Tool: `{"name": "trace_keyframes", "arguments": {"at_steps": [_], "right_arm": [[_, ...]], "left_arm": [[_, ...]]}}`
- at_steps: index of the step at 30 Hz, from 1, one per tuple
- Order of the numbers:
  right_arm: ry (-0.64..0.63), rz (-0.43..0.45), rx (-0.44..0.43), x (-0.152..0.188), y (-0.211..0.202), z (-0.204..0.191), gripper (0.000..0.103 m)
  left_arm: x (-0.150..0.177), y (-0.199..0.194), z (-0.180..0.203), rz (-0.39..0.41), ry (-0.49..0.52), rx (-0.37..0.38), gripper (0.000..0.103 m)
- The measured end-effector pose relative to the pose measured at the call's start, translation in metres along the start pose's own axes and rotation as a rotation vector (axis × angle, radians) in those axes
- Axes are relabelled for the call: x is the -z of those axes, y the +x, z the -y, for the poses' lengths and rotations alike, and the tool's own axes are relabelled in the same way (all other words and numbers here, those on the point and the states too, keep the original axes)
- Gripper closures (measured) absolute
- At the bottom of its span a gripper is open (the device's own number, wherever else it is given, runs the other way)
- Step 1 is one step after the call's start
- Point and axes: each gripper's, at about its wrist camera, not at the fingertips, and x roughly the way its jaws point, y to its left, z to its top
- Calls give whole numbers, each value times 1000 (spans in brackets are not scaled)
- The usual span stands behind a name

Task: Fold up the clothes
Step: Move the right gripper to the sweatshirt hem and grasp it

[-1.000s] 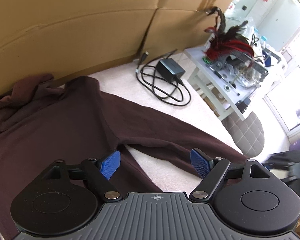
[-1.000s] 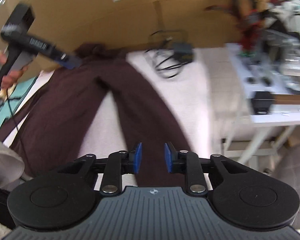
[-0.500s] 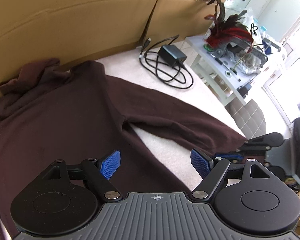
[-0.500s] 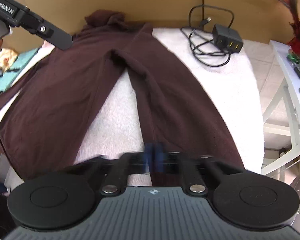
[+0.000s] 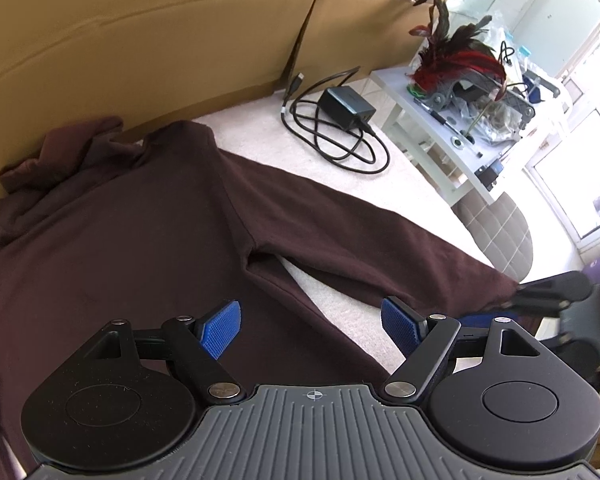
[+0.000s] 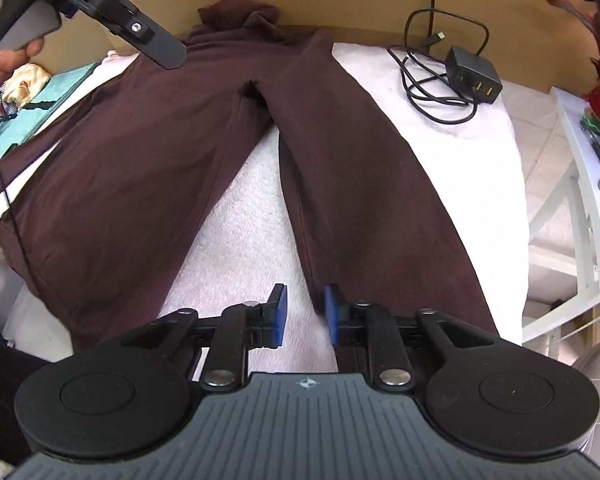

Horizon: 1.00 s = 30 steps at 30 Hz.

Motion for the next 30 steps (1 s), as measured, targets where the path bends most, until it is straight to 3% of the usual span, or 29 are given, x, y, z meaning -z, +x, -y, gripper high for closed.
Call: {"name": "trace_keyframes", "arguments": {"at_steps": [4, 10, 14, 21, 23, 24, 30], "right_arm": [[148, 70, 16, 12, -39, 32, 59], [283, 63, 129, 46, -76, 82, 58], [395, 60, 76, 61, -73, 106, 55], [461, 29, 8, 69, -46, 123, 55], [468, 10, -26, 70, -41, 124, 72], [454, 0, -35, 70, -42, 122, 91], [417, 55, -92, 64, -74, 107, 98]], "left_arm": [[-16, -2, 2, 8, 46, -7, 15], [-50, 3, 10, 22, 100, -20, 15], [-69, 16, 12, -10, 118, -38, 15], [-87, 40, 8, -105, 159, -80, 15], [-91, 47, 6, -134, 176, -89, 15], [-92, 50, 5, -148, 184, -93, 15], [-109, 73, -8, -214, 125, -20, 15]]}}
